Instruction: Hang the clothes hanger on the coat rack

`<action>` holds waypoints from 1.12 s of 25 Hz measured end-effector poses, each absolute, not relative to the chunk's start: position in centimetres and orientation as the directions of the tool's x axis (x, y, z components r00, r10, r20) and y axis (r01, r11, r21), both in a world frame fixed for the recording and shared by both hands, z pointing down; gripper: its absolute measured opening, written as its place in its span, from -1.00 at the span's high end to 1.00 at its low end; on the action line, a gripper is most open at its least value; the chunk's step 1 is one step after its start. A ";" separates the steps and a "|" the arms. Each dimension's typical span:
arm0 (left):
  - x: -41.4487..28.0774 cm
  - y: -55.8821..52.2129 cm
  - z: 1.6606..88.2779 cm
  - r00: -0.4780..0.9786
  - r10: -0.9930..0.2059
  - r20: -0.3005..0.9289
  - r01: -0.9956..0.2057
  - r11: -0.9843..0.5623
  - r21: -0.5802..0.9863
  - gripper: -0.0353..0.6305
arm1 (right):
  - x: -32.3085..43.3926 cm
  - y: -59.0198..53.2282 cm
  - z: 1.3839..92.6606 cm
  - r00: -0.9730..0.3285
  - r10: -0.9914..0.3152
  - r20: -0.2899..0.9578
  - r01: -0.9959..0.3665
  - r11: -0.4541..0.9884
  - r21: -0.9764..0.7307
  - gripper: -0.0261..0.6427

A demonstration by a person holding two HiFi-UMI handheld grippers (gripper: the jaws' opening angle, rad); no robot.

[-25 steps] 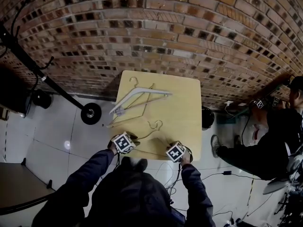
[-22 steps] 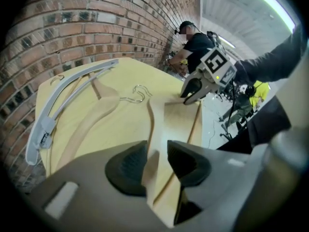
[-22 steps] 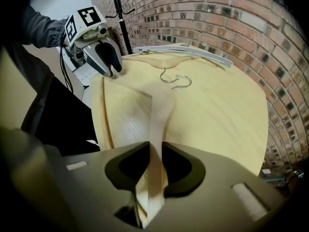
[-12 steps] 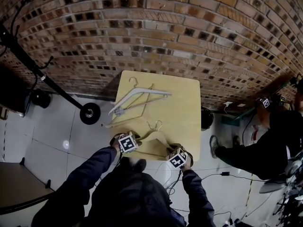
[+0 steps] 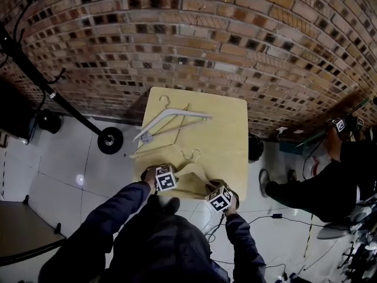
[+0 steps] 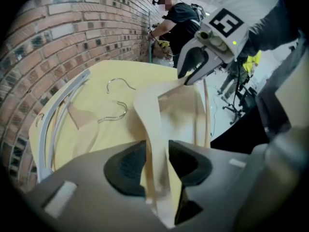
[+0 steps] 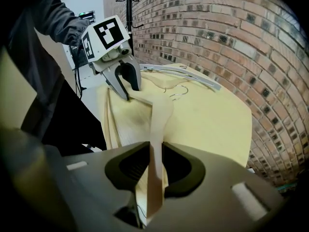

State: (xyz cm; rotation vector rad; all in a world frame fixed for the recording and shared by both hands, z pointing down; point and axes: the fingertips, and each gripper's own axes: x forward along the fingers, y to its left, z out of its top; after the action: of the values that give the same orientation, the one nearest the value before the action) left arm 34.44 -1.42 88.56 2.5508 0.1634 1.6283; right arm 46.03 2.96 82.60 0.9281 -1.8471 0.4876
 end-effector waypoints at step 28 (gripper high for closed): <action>14.9 -10.3 71.0 0.489 -0.370 0.790 -0.416 -0.895 -0.161 0.61 | 27.9 -9.0 67.1 -0.379 -0.571 0.728 -0.505 0.787 0.354 0.66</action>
State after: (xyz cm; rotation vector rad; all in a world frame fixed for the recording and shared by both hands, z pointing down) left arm 14.93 -10.30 71.02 2.6657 -0.7048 1.3952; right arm 27.85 -8.96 67.11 0.8006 -2.0483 -0.0890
